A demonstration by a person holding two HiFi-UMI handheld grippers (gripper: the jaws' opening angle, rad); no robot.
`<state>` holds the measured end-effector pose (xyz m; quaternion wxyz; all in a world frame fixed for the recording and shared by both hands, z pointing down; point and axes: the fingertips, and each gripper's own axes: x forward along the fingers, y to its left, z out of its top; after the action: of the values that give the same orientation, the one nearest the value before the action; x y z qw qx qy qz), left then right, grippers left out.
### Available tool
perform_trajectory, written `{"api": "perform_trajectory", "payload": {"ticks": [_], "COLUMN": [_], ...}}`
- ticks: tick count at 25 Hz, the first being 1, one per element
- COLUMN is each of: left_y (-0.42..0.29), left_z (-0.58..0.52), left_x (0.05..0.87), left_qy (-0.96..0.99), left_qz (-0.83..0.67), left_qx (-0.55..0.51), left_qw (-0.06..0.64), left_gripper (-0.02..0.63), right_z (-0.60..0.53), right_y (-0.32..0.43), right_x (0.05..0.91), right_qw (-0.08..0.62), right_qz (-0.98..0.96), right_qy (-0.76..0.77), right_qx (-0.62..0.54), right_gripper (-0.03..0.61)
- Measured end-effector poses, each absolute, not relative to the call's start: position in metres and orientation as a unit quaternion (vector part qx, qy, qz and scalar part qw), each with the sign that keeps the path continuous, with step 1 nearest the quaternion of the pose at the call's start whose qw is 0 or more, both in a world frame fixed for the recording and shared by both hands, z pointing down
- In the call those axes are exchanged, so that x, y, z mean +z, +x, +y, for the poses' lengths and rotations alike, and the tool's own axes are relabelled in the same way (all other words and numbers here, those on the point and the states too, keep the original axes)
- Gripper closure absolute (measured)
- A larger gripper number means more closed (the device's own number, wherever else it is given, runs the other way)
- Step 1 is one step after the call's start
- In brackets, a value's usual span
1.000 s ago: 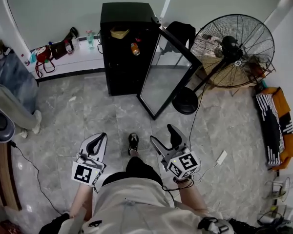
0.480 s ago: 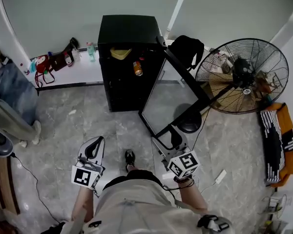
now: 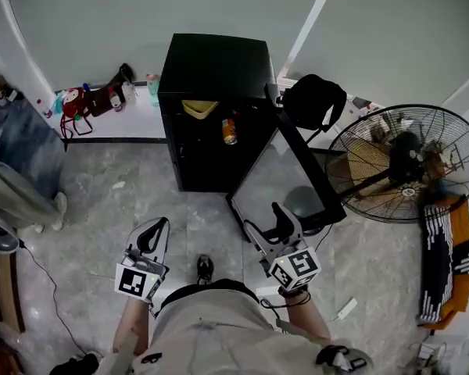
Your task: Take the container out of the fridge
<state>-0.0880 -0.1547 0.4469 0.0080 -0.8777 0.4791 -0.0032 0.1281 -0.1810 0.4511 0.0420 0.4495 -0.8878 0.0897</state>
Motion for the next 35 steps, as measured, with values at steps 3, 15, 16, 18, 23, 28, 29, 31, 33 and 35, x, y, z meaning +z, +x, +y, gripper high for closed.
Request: {"api": "perform_trajectory", "payload": {"ticks": [3,15,16,18,23,28,29,31,33,35], "left_y": [-0.087,-0.099,-0.101,-0.105,-0.120,-0.137,-0.140,-0.146,-0.151,-0.159], "left_z": [-0.171,-0.209,-0.213,-0.220,-0.242,-0.254,-0.256,-0.259,-0.259,-0.259], "left_x": [0.449,0.445,0.446,0.447,0.438,0.436,0.437,0.438,0.439,0.441], "left_qy": [-0.873,-0.875,-0.876,-0.878,-0.881,-0.881,-0.880,-0.878,-0.877,-0.874], "left_qz": [0.488,0.484,0.482,0.478,0.474,0.473,0.475,0.478,0.480,0.485], "left_qx": [-0.002,-0.013,-0.010,-0.003,0.009,0.009,0.009,0.007,0.005,0.004], "left_qw": [-0.004,-0.009,-0.013,-0.027,-0.008,-0.008,-0.008,-0.013,-0.024,-0.026], "left_gripper": [0.604,0.604,0.604,0.604,0.604,0.604,0.604,0.604,0.604,0.604], "right_z": [-0.204,-0.266,-0.269,-0.278,-0.311,-0.356,-0.367,-0.387,-0.406,-0.424], "right_y": [0.132,0.121,0.119,0.115,0.099,0.067,0.061,0.051,0.040,0.030], "right_x": [0.455,0.450,0.449,0.450,0.450,0.455,0.458,0.466,0.480,0.497], "right_qw": [0.043,0.045,0.048,0.057,0.104,0.148,0.166,0.210,0.254,0.293], "right_qz": [-0.891,-0.891,-0.890,-0.888,-0.888,-0.897,-0.895,-0.890,-0.883,-0.874], "right_qy": [0.443,0.448,0.449,0.451,0.447,0.418,0.413,0.400,0.382,0.365], "right_qx": [0.090,0.068,0.066,0.067,0.033,-0.004,-0.022,-0.066,-0.104,-0.128], "right_gripper": [0.235,0.235,0.235,0.235,0.235,0.235,0.235,0.235,0.235,0.235]}}
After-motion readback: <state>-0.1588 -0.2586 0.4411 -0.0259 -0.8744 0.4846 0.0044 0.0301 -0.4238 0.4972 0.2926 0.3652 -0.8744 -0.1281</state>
